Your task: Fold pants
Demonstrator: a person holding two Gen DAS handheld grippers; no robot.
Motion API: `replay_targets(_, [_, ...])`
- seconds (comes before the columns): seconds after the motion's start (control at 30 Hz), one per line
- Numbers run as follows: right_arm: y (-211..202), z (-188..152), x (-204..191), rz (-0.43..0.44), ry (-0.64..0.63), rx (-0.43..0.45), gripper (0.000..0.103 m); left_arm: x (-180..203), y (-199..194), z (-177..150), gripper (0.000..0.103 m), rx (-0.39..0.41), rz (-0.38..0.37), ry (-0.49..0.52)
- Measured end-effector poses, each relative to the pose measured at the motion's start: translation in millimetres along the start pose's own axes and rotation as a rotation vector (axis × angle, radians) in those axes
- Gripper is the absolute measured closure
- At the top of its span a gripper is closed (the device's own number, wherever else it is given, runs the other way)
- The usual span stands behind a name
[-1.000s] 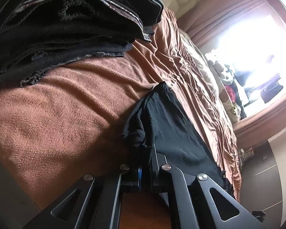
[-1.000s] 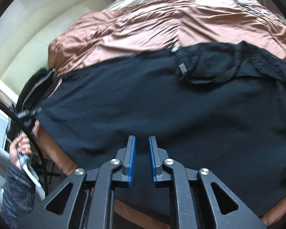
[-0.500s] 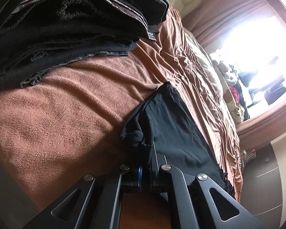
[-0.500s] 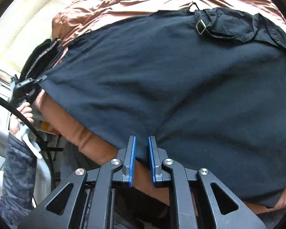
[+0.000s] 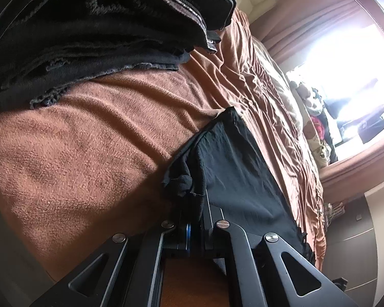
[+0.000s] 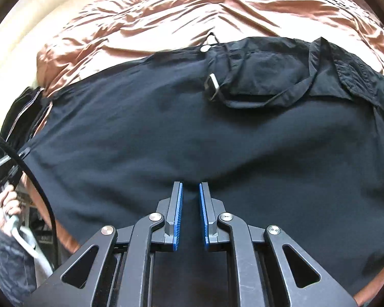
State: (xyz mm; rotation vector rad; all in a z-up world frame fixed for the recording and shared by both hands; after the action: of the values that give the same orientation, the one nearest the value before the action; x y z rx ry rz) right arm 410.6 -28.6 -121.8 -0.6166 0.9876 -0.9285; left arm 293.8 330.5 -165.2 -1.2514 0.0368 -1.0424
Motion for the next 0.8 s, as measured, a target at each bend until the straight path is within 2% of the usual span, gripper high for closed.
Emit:
replay_targets(0.37, [30.4, 42.1, 5.9, -0.036, 0.019, 0.007, 0.093, -2.6, 7.8, -3.7, 0.098, -0.026, 0.015, -0.015])
replay_targets(0.53, [22.0, 46.6, -9.5, 0.020, -0.050, -0.030, 0.093, -3.4, 8.8, -4.7, 0.098, -0.030, 0.021, -0.018])
replay_targets(0.67, [7.5, 57.4, -21.8, 0.038, -0.135, -0.016, 0.092, -3.2, 9.9, -4.7, 0.098, -0.034, 0.030, -0.015])
replay_targets(0.7, [4.6, 61.9, -21.6, 0.034, -0.155, -0.012, 0.088, -3.3, 10.2, -4.7, 0.098, -0.036, 0.030, -0.018])
replay_targets(0.73, [3.1, 67.5, -22.5, 0.020, -0.185, -0.008, 0.076, -3.1, 10.7, -4.7, 0.098, -0.037, 0.030, -0.020])
replay_targets(0.77, [2.9, 72.1, -23.6, -0.001, -0.216, -0.012, 0.057, -3.0, 11.0, -4.5, 0.098, -0.038, 0.032, -0.020])
replay_targets(0.8, [4.0, 77.1, -24.6, -0.017, -0.249, -0.019, 0.051, -2.6, 11.2, -4.6, 0.098, -0.038, 0.034, -0.019])
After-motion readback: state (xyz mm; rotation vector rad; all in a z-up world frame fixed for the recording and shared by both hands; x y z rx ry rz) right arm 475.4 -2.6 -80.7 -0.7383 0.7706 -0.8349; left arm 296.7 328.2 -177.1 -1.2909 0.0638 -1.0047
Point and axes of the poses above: each gripper's, at about its wrist camera, not at the fingertips, and y roughly the way its jaws point, x to its right, z to its top, the point moved 1 cm from there along y, roughly the way its jaws point, and after that the axes turned 12 degrees about z, right-handed, at the moved point
